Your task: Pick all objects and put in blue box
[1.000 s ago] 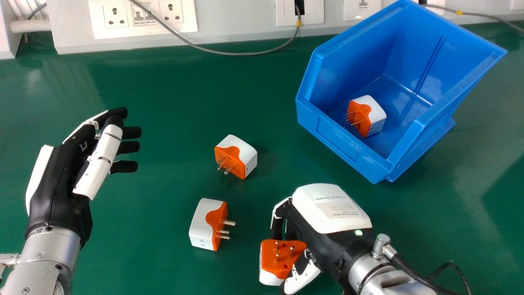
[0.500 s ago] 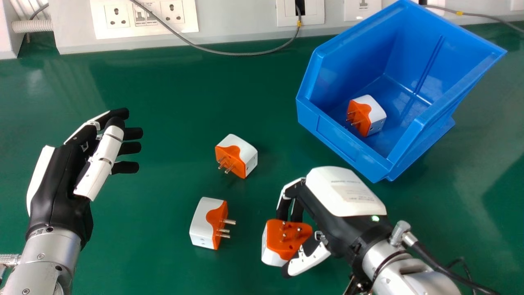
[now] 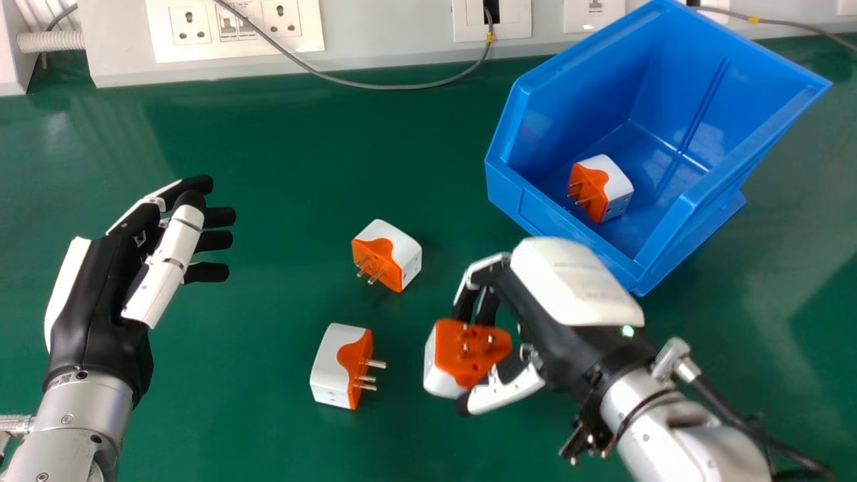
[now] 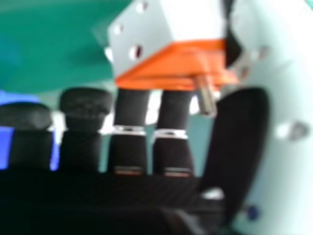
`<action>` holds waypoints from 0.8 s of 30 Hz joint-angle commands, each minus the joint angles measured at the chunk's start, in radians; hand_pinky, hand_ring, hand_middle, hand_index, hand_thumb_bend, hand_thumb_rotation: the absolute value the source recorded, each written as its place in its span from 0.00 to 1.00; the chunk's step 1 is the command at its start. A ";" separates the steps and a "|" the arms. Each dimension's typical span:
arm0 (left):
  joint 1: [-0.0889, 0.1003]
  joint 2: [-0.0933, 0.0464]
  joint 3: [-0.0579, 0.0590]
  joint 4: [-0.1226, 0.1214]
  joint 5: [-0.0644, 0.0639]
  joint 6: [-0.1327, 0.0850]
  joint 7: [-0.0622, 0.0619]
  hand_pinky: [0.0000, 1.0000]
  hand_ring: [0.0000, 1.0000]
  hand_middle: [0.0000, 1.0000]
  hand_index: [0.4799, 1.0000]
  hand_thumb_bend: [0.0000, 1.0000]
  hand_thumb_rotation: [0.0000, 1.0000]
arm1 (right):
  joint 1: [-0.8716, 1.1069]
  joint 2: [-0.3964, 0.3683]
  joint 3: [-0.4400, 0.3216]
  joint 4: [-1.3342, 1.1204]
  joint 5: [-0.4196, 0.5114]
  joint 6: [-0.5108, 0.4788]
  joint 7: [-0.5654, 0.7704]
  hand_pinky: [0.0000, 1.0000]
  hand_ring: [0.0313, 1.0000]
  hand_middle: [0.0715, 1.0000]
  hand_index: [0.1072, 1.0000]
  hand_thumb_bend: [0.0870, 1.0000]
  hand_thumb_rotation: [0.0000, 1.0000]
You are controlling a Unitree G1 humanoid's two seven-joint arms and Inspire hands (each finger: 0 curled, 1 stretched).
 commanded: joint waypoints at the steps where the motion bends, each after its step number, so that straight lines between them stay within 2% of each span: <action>1: 0.001 0.008 0.001 -0.011 0.000 -0.022 -0.001 0.62 0.72 0.73 0.61 0.27 0.69 | -0.055 0.005 -0.024 -0.043 0.003 0.005 0.007 0.05 0.06 0.40 0.41 0.47 0.01; 14: 0.002 0.009 0.000 -0.010 0.002 -0.020 -0.001 0.62 0.72 0.73 0.61 0.27 0.69 | -0.230 -0.025 -0.073 0.002 -0.017 0.014 0.021 0.04 0.05 0.41 0.41 0.47 0.00; 24: 0.001 0.008 -0.004 -0.015 0.007 -0.015 0.004 0.62 0.72 0.72 0.61 0.27 0.69 | -0.378 -0.067 -0.109 0.136 -0.024 0.008 -0.018 0.03 0.04 0.42 0.41 0.47 0.00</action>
